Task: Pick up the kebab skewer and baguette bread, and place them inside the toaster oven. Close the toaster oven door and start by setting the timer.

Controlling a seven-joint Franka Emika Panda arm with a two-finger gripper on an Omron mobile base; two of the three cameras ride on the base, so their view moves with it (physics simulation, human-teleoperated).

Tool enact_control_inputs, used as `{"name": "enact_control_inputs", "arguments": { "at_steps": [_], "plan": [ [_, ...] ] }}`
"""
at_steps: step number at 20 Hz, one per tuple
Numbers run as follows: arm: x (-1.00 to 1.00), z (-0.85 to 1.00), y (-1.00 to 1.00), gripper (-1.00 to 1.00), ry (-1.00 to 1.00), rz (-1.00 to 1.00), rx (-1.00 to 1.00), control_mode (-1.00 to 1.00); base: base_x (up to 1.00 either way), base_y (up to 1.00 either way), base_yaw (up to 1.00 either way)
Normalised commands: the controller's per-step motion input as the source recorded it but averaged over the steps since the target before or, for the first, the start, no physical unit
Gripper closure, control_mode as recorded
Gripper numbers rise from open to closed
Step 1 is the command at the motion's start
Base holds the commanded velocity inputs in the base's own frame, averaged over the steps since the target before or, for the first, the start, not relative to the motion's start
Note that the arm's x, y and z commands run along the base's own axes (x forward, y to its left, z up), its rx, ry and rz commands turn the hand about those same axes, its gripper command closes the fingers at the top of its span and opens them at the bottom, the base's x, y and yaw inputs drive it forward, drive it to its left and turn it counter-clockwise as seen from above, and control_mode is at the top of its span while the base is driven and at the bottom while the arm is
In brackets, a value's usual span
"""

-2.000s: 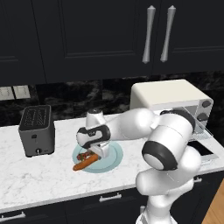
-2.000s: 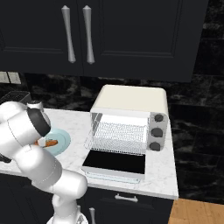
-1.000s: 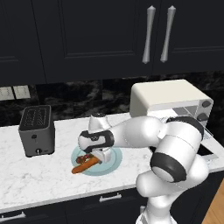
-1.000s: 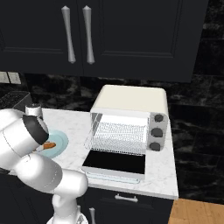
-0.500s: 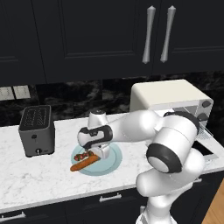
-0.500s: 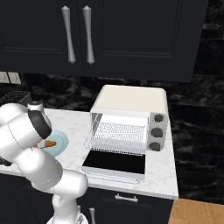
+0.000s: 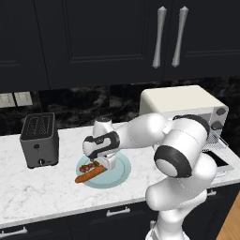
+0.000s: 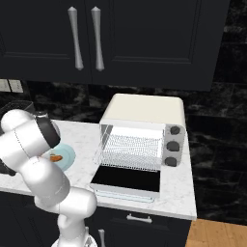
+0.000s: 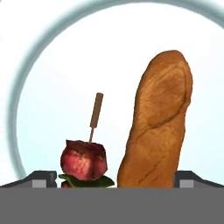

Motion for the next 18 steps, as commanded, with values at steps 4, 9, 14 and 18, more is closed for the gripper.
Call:
{"name": "enact_control_inputs", "arguments": {
  "at_steps": [4,9,14,18],
  "plan": [
    [0.04,-0.36,0.18,-1.0,0.0,-0.03,0.0,-1.0,0.0,0.0,0.0],
    [-0.04,-0.69,0.14,-1.0,0.0,-0.03,0.0,-1.0,0.0,0.0,0.0],
    [-0.53,-0.85,0.04,-1.0,-0.07,0.0,0.01,-1.0,0.0,0.0,0.0],
    [-0.99,-0.84,0.0,-1.0,-0.33,0.0,0.07,-1.0,0.0,0.0,0.0]
  ]
}}
